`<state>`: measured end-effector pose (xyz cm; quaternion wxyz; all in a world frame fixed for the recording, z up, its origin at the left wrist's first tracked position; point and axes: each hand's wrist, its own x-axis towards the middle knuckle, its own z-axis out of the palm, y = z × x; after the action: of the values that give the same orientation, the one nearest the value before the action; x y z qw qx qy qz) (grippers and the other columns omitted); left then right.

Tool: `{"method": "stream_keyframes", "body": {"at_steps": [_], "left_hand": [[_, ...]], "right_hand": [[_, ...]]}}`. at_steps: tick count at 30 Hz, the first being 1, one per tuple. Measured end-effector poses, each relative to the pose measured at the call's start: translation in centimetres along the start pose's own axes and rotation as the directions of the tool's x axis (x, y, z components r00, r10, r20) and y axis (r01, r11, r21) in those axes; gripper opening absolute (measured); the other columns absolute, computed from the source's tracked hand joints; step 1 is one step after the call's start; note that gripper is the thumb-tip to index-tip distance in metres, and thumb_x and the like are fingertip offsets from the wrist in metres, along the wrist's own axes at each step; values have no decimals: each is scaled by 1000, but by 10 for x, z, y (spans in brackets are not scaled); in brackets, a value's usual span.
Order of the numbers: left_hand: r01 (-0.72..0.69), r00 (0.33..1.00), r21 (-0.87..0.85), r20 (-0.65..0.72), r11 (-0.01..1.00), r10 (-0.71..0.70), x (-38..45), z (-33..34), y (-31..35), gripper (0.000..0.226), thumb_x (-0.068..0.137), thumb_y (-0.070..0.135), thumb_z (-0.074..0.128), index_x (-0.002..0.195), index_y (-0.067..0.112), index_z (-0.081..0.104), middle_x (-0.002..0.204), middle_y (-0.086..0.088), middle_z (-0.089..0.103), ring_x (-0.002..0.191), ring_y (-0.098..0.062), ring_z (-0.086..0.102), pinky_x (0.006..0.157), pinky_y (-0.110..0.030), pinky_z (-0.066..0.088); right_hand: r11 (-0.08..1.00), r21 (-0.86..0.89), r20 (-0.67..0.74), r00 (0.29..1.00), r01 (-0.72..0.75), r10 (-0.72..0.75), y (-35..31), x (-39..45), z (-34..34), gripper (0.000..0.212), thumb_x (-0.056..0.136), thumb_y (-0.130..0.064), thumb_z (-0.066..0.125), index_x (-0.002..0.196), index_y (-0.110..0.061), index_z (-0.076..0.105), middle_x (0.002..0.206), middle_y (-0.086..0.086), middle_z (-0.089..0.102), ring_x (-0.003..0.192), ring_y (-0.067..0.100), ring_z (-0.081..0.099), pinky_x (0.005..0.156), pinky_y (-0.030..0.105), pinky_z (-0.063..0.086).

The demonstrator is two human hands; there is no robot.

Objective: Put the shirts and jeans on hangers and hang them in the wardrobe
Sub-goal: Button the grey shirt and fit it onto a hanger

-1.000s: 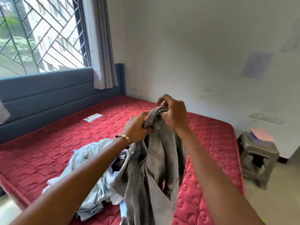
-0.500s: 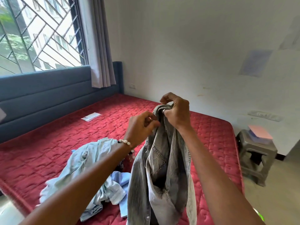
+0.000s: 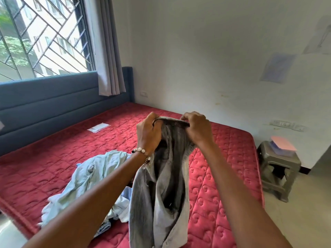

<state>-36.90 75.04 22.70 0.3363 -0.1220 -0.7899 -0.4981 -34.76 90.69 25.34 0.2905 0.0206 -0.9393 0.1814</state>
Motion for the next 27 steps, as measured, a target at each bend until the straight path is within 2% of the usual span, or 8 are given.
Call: {"method": "stream_keyframes", "body": {"at_steps": [4, 8, 13, 17, 19, 23, 25, 27], "left_hand": [[-416, 907, 282, 196, 865, 372, -8, -7, -23, 6, 92, 17, 61, 90, 11, 62, 61, 0, 59, 46, -15, 52, 40, -20, 38], [-372, 928, 689, 273, 622, 254, -18, -11, -56, 25, 76, 11, 74, 98, 15, 64, 79, -6, 62, 74, -28, 63, 57, -40, 53], [-88, 974, 379, 228, 921, -1, -19, -20, -64, 9, 78, 1, 58, 82, 2, 66, 78, -13, 63, 65, -22, 51, 57, -31, 41], [267, 949, 86, 150, 960, -277, -6, -18, -48, 15, 87, 3, 48, 78, 7, 59, 71, -6, 57, 67, -20, 48, 62, -30, 36], [248, 959, 51, 133, 968, -252, -1, -21, -37, 16, 89, 4, 45, 78, 9, 54, 69, -4, 54, 65, -20, 48, 59, -30, 37], [-60, 982, 529, 184, 847, -45, -2, -25, -14, 19, 94, 18, 46, 88, 6, 60, 77, -14, 63, 70, -32, 60, 54, -32, 35], [-21, 937, 476, 316, 879, -148, -1, -20, -5, 28, 95, 26, 52, 76, 7, 60, 75, -9, 60, 68, -25, 57, 57, -31, 37], [175, 799, 181, 549, 968, -247, 2, -23, 4, 44, 85, 43, 67, 67, 3, 61, 75, -14, 64, 69, -21, 55, 65, -35, 49]], "right_hand": [[995, 59, -65, 994, -79, 83, 14, -7, -9, 36, 80, -1, 54, 108, -13, 73, 104, 16, 72, 99, 34, 66, 89, 37, 51], [996, 31, -133, 987, -86, 89, 10, -12, -22, 41, 82, -1, 51, 118, -11, 68, 109, 18, 70, 105, 36, 63, 92, 40, 51], [989, 126, -249, 963, -75, 105, 11, -12, -30, 40, 79, 1, 51, 113, -7, 70, 106, 18, 71, 99, 36, 66, 90, 41, 54], [967, 48, -177, 951, -249, 253, 24, -14, -27, 30, 84, -6, 51, 106, -7, 71, 99, 22, 70, 97, 42, 62, 79, 41, 51], [945, 3, -128, 937, -326, 324, 31, -19, -22, 25, 85, -7, 51, 102, -2, 69, 96, 25, 68, 96, 43, 60, 75, 41, 48], [929, 112, -39, 932, -353, 359, 40, -33, -17, 14, 81, -7, 52, 70, 0, 59, 75, 25, 64, 79, 38, 63, 65, 39, 43], [921, 215, 102, 946, -324, 308, 41, -39, -24, 20, 77, -6, 48, 58, -8, 51, 57, 12, 52, 57, 25, 52, 54, 32, 34], [884, 352, 263, 939, -308, 222, 37, -47, -37, 28, 80, 4, 46, 57, -8, 58, 53, 1, 49, 49, 14, 42, 50, 25, 29]]}}
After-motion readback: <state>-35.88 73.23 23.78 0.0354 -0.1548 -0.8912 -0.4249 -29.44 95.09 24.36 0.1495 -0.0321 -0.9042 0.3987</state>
